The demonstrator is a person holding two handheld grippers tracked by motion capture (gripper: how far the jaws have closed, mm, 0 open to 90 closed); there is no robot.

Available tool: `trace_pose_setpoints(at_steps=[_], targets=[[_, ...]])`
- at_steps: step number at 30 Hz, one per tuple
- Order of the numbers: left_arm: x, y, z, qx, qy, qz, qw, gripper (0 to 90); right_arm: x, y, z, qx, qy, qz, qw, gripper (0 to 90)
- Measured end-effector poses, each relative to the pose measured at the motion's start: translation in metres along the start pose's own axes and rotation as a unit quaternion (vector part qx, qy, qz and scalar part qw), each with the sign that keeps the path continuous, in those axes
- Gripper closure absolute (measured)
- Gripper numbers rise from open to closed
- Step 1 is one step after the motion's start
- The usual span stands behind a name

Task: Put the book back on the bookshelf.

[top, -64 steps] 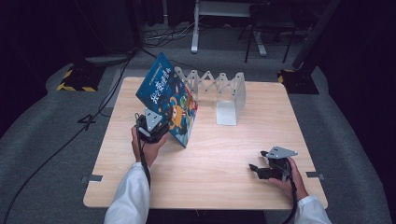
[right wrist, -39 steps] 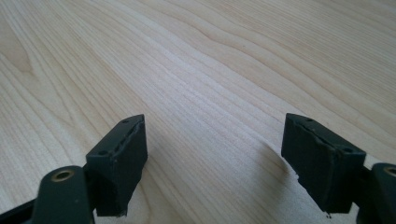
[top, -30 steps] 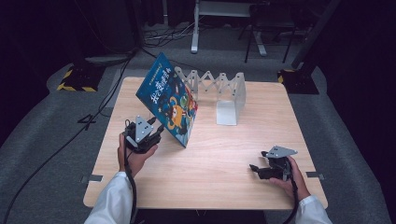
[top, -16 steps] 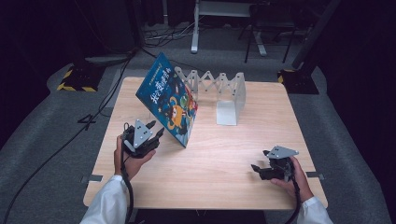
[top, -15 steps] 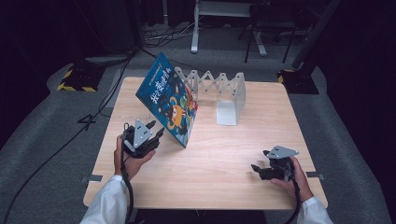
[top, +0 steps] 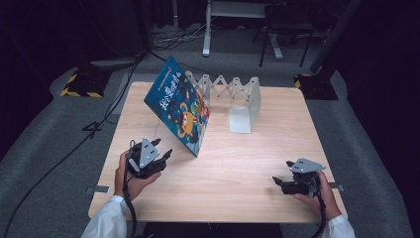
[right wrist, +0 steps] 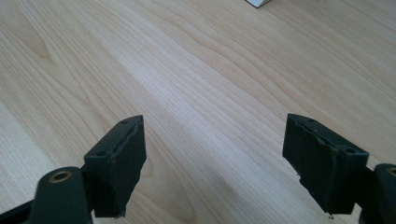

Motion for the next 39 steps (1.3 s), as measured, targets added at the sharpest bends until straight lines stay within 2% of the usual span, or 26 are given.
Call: trace_pose_setpoints(at_steps=[5,15,16,18,19,20,26,30,35,39], targets=[[-0.009,0.003,0.001,-0.005,0.001,-0.01,0.9999,39.5,-0.005,0.007,0.003,-0.007,-0.006,0.003,1.0,22.0],[-0.038,0.011,0.003,-0.04,-0.002,-0.042,0.9983,27.1,-0.02,0.017,0.008,-0.019,-0.016,0.001,0.9997,21.5],[-0.042,0.012,0.003,-0.042,-0.003,-0.049,0.9979,25.8,-0.022,0.018,0.009,-0.02,-0.017,0.0,0.9996,21.5],[-0.05,0.012,0.002,-0.031,-0.004,-0.064,0.9974,22.4,-0.027,0.02,0.01,-0.021,-0.023,0.001,0.9995,21.3],[-0.05,0.012,0.002,-0.031,-0.004,-0.064,0.9974,21.5,-0.029,0.021,0.011,-0.021,-0.025,0.0,0.9995,20.9],[-0.057,0.013,0.002,-0.042,-0.001,-0.072,0.9965,20.2,-0.031,0.022,0.012,-0.021,-0.029,-0.001,0.9994,20.3],[-0.075,0.018,0.003,-0.06,0.005,-0.087,0.9943,17.6,-0.042,0.025,0.017,-0.027,-0.043,0.001,0.9987,18.5],[-0.092,0.02,-0.001,-0.057,0.005,-0.106,0.9927,16.5,-0.051,0.028,0.021,-0.033,-0.055,0.001,0.9979,18.5],[-0.113,0.022,-0.003,-0.06,-0.002,-0.136,0.9889,16.9,-0.06,0.03,0.025,-0.038,-0.071,0.003,0.9968,18.5],[-0.126,0.023,-0.004,-0.07,0.005,-0.155,0.9855,16.7,-0.067,0.032,0.029,-0.038,-0.091,0.007,0.9951,18.6]])
Point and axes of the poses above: each handheld gripper's, and its own axes: y roughly backward along the jaws, x roughly out of its top, z roughly to its right, the point moved 8 cm from there along -y, roughly forward along the jaws, and after that the axes turned 13 degrees about x, right-handed, at the moved point
